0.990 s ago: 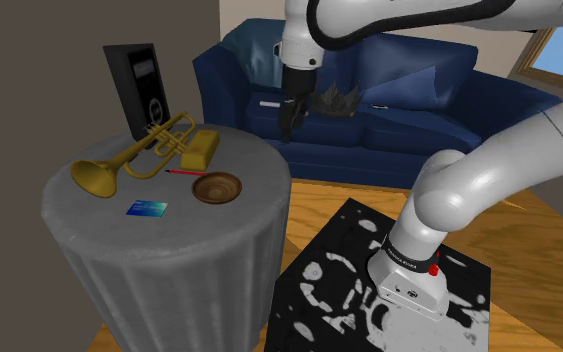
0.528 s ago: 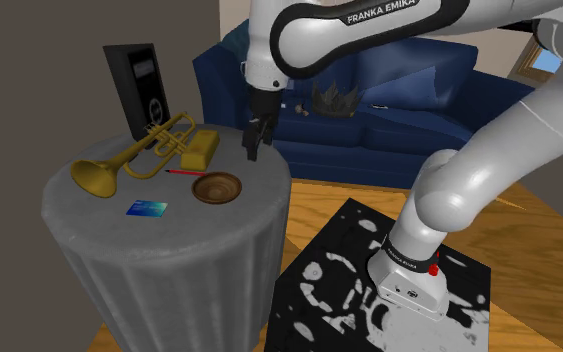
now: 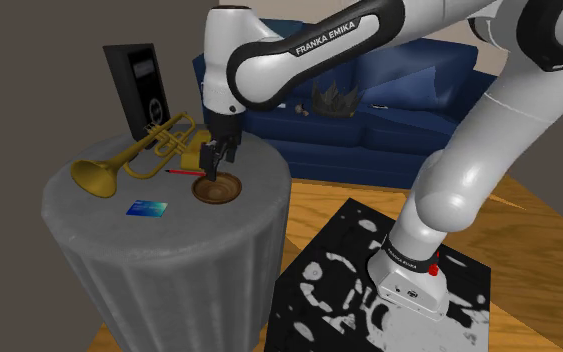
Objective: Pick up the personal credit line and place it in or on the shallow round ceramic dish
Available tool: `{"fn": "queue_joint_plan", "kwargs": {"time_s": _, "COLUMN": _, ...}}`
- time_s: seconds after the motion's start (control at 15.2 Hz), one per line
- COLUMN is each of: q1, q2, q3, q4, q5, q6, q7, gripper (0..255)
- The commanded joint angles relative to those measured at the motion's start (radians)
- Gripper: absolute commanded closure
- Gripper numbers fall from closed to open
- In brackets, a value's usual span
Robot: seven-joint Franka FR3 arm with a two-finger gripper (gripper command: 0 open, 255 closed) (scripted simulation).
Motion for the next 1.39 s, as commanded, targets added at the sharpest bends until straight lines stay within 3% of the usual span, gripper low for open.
{"fn": "queue_joint_plan", "kwargs": {"time_s": 0.0, "q1": 0.008, "q2": 0.071, "q3": 0.024, "q4": 0.041, "q5": -0.027, "q6": 0.042, "q7": 0.039, "gripper": 0}}
{"fn": "queue_joint_plan", "kwargs": {"time_s": 0.59, "q1": 0.083, "q2": 0.399, "q3": 0.06, "q4": 0.287, "q5": -0.212, "q6": 0.152, "q7": 0.206, "gripper": 0}}
{"fn": "queue_joint_plan", "kwargs": {"time_s": 1.32, "q1": 0.104, "q2": 0.477, "q3": 0.04, "q4": 0.282, "q5": -0.262, "q6": 0.228, "q7": 0.239, "gripper": 0}}
